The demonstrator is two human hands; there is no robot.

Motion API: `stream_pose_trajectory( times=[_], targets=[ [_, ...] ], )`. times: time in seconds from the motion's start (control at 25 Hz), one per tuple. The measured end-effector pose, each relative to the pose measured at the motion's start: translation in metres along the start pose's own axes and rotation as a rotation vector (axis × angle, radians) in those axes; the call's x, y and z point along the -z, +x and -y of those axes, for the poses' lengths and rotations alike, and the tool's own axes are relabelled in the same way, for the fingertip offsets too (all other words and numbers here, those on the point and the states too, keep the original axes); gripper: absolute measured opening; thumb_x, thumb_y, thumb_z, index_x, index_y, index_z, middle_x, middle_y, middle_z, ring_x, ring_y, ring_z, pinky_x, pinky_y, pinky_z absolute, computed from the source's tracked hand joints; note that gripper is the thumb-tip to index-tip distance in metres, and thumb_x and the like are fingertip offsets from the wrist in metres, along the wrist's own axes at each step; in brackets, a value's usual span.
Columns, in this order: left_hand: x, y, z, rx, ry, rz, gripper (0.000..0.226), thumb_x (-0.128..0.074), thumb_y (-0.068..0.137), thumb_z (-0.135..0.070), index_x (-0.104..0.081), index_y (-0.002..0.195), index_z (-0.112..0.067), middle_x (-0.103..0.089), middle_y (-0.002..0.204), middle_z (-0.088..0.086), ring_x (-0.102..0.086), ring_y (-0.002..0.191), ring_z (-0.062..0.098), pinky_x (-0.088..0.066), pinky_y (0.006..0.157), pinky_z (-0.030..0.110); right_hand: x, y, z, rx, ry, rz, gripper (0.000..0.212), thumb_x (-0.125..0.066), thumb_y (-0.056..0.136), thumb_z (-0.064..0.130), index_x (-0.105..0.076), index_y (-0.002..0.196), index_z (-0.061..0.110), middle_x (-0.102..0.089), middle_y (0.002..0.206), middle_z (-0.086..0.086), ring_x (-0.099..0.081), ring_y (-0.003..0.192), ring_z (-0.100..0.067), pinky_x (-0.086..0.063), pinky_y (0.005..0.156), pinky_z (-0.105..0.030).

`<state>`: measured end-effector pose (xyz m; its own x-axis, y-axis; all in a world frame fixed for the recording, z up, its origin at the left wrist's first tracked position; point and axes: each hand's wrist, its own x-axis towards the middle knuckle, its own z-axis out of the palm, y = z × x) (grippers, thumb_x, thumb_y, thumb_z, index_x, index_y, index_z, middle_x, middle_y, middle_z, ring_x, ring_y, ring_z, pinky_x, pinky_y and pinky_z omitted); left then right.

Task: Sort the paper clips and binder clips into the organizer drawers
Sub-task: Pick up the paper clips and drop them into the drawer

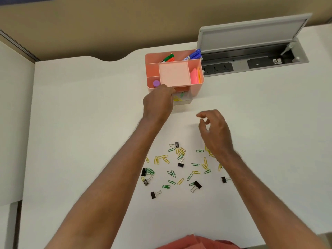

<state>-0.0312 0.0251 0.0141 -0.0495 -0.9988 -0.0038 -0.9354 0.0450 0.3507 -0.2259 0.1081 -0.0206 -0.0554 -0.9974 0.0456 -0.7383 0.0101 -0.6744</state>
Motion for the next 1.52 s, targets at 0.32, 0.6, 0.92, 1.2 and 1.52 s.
stream_pose_trajectory(
  times=[0.32, 0.6, 0.92, 1.2, 1.52],
  targets=[
    [-0.026, -0.109, 0.006, 0.143, -0.332, 0.045, 0.024, -0.059, 0.095, -0.023, -0.065, 0.118, -0.029, -0.059, 0.112, -0.007, -0.060, 0.098, 0.014, -0.051, 0.075, 0.034, 0.022, -0.063, -0.048, -0.194, -0.220, 0.083, 0.018, -0.068, 0.092, 0.024, -0.068, 0.110, 0.025, -0.064, 0.104, 0.007, -0.058, 0.097, -0.022, -0.050, 0.080, -0.037],
    [-0.057, -0.198, 0.027, 0.268, 0.043, 0.173, 0.049, -0.070, 0.088, -0.043, -0.059, 0.129, -0.019, -0.059, 0.119, 0.002, -0.056, 0.105, 0.027, -0.046, 0.082, 0.039, -0.014, -0.093, -0.033, 0.032, -0.715, 0.177, 0.050, -0.075, 0.081, 0.049, -0.066, 0.120, 0.020, -0.064, 0.107, -0.001, -0.054, 0.097, -0.029, -0.037, 0.078, -0.040],
    [-0.058, -0.196, 0.014, 0.270, 0.011, 0.195, 0.024, -0.066, 0.093, -0.018, -0.064, 0.117, -0.014, -0.063, 0.110, 0.005, -0.060, 0.099, 0.028, -0.043, 0.081, 0.035, -0.026, -0.094, -0.028, 0.165, -0.577, 0.045, 0.010, -0.082, 0.081, 0.020, -0.077, 0.085, 0.028, -0.064, 0.073, 0.007, -0.056, 0.072, -0.023, -0.038, 0.068, -0.037],
    [-0.062, -0.182, 0.016, 0.235, 0.002, 0.280, 0.019, -0.051, 0.090, -0.001, -0.061, 0.102, -0.012, -0.061, 0.104, 0.004, -0.057, 0.093, 0.025, -0.047, 0.072, 0.035, -0.032, -0.090, -0.028, 0.186, -0.518, 0.079, 0.017, -0.076, 0.073, 0.009, -0.068, 0.082, 0.020, -0.061, 0.078, 0.004, -0.054, 0.073, -0.022, -0.036, 0.065, -0.033],
    [-0.062, -0.183, 0.016, 0.093, 0.072, 0.298, 0.018, -0.053, 0.083, -0.001, -0.058, 0.099, -0.009, -0.055, 0.104, 0.006, -0.052, 0.096, 0.025, -0.035, 0.057, 0.033, -0.034, -0.089, -0.032, 0.165, -0.359, 0.186, 0.020, -0.068, 0.079, -0.006, -0.064, 0.087, 0.013, -0.058, 0.091, -0.001, -0.051, 0.083, -0.022, -0.041, 0.057, -0.029]
  ],
)
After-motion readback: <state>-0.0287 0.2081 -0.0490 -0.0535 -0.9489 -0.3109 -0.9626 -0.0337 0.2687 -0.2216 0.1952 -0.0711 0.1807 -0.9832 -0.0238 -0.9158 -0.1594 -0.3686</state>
